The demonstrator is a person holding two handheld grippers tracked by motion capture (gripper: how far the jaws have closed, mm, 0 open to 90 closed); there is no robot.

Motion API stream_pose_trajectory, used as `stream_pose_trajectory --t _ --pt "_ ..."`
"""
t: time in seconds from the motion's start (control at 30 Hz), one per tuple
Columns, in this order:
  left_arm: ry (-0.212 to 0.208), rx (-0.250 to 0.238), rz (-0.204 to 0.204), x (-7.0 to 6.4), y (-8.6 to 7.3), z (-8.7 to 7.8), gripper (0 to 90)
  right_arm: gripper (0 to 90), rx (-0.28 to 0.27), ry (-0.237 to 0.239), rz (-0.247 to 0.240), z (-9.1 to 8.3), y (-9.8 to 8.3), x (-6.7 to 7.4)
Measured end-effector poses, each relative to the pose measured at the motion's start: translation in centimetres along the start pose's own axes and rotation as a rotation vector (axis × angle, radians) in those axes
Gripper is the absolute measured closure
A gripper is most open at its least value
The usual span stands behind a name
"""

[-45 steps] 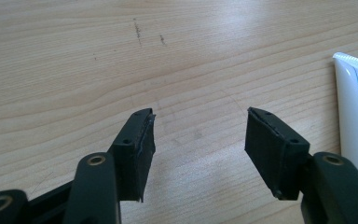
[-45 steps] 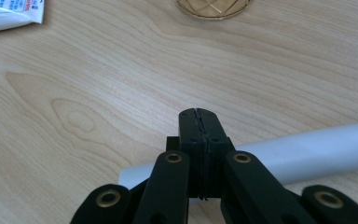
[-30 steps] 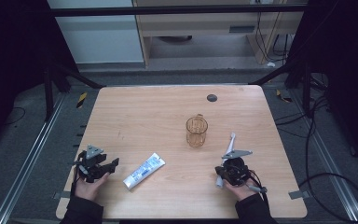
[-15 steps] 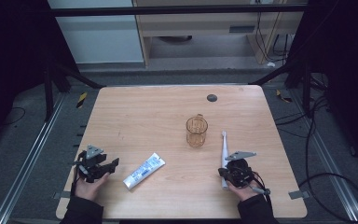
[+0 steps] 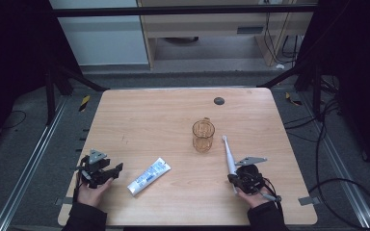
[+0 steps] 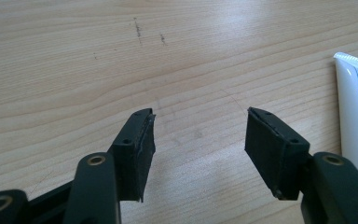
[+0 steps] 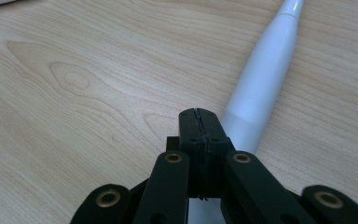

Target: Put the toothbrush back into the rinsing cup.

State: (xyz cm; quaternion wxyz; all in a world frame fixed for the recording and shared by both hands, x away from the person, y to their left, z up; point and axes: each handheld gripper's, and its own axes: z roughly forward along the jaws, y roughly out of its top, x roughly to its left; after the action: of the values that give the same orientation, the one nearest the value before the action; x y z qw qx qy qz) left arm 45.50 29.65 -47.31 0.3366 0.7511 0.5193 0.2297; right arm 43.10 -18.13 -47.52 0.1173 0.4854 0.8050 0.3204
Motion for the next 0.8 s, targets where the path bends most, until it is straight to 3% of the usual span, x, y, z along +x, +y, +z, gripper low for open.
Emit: stream_pose_trajectory --t 0.17,0.37,0.57,0.67,0.8 --pt "-0.001 0.000 0.002 0.0 0.0 0.0 41.7 89.6 -0.008 0.009 -0.001 -0.2 0.2 0.1" --pt "-0.003 0.002 0.002 0.0 0.0 0.1 41.6 86.3 -0.066 -0.002 0.005 -1.4 1.1 -0.3" --pt "-0.005 0.007 0.003 0.1 0.1 0.4 41.5 81.8 -0.108 -0.028 0.039 -2.5 2.3 -1.3" --pt "-0.007 0.009 0.004 0.1 0.1 0.4 41.5 80.1 -0.107 -0.068 0.053 -2.7 2.9 -1.7" --pt "-0.008 0.011 0.005 0.1 0.1 0.5 41.5 77.1 -0.103 -0.081 0.071 -2.8 3.9 -2.3"
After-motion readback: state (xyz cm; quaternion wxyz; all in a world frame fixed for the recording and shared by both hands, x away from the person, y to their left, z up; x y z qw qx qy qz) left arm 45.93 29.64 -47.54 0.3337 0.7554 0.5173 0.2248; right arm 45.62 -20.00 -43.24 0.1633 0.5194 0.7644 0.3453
